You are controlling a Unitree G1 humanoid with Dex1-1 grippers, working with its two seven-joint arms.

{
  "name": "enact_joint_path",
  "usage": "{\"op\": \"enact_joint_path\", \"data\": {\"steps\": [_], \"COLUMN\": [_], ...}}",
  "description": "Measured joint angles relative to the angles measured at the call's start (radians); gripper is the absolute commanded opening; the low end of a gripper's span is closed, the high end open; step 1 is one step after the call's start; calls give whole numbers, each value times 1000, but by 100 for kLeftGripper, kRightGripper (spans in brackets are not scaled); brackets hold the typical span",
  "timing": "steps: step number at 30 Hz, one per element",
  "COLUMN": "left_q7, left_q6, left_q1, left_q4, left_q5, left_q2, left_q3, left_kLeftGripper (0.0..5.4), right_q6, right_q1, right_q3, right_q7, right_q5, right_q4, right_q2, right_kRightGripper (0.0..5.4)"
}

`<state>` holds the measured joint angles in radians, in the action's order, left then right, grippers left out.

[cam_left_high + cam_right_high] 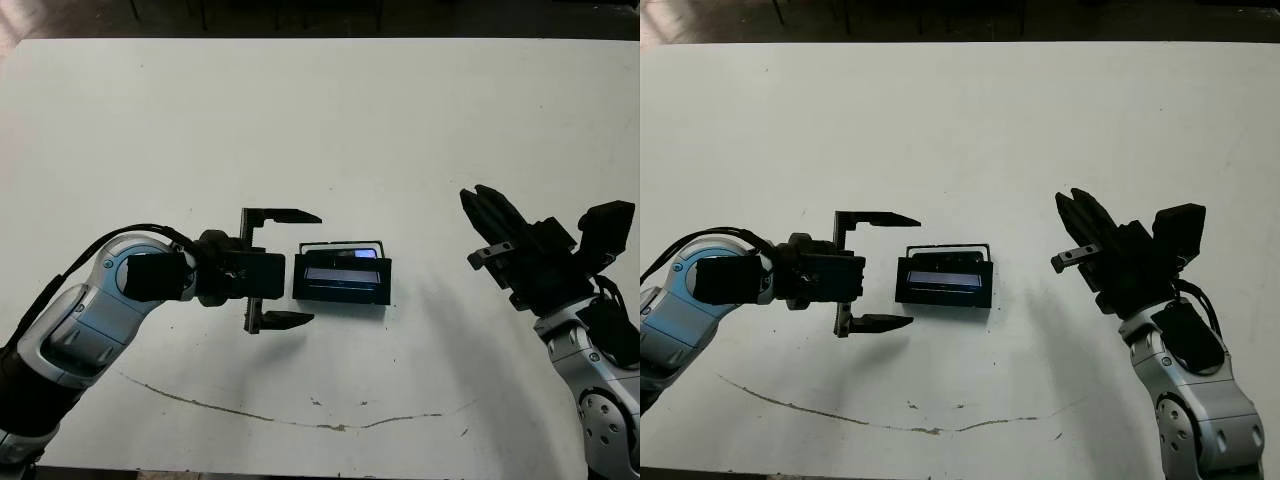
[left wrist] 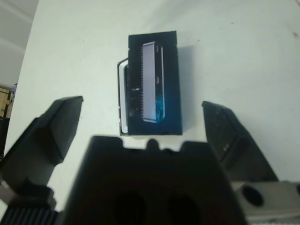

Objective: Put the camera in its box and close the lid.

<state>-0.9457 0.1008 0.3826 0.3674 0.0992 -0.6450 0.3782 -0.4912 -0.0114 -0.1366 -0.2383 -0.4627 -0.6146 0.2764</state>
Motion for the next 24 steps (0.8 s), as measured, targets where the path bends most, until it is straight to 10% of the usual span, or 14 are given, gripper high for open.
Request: {"op": "enact_joint_path", "data": {"steps": [24], "left_q7": [16], "left_q6": [-72], "left_q1": [11], "left_q4": [-133], "left_q5": [99], "left_q2": [52], "left_q3": [41], "left_kLeftGripper": [539], "right_q6": [-1], "right_q1": [-2], "right_q3": [-3], "right_q7": [3], "right_q5": [-10], "right_q4": [0], "right_q2": [0], "right_kRightGripper": [0]}}
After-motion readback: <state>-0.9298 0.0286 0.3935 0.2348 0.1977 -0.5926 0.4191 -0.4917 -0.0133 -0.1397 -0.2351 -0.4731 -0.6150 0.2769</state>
